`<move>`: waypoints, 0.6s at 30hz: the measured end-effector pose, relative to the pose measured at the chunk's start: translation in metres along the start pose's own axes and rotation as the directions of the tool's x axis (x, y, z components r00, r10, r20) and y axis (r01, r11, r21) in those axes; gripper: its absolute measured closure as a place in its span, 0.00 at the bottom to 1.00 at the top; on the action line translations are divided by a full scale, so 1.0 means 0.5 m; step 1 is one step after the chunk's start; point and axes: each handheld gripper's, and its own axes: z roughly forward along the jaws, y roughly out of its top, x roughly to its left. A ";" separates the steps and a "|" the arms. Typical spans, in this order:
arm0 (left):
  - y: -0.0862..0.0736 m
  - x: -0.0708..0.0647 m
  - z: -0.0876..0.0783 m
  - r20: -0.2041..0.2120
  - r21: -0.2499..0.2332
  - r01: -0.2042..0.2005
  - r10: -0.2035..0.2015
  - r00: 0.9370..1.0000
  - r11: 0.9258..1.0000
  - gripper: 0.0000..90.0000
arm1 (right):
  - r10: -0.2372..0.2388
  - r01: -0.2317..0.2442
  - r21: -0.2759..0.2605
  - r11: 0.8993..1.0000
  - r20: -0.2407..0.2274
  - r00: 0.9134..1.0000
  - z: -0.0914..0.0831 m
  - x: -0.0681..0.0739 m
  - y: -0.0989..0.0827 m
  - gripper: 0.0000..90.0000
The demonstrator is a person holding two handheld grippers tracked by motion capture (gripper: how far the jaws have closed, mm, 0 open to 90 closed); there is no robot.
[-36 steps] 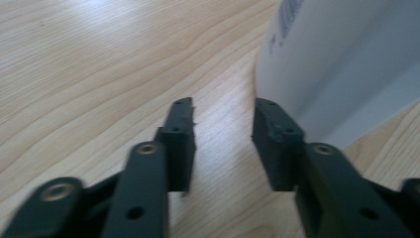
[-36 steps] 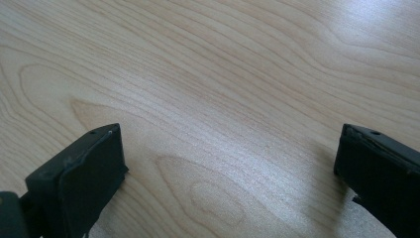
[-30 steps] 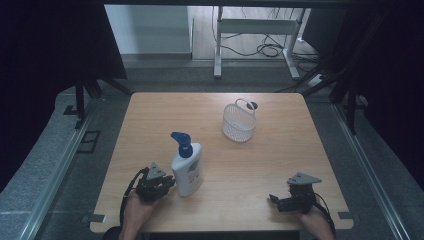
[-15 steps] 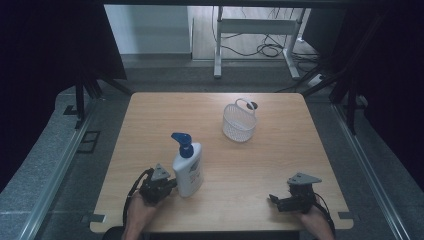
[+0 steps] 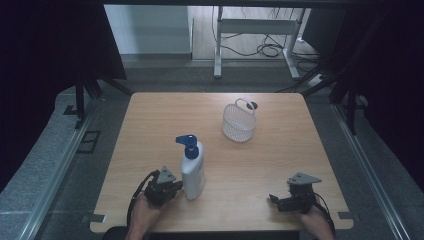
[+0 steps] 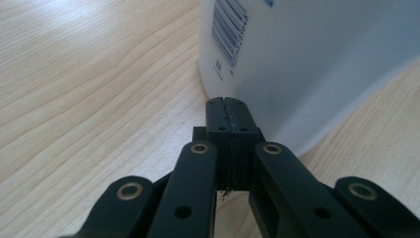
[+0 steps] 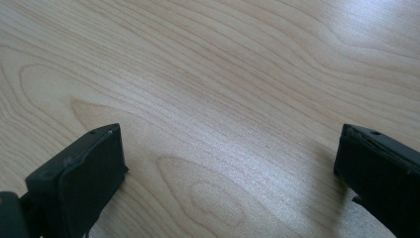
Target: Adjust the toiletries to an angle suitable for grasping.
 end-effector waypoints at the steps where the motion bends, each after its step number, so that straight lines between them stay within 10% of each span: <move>1: 0.001 -0.002 0.000 0.004 0.001 -0.006 0.006 1.000 1.000 0.99 | 0.000 0.000 0.000 1.000 0.000 1.000 0.000 0.000 0.000 0.00; 18: 0.016 -0.048 0.012 0.051 0.000 -0.074 0.074 0.996 0.997 0.99 | 0.000 0.000 0.000 1.000 0.000 1.000 0.000 0.000 0.000 0.00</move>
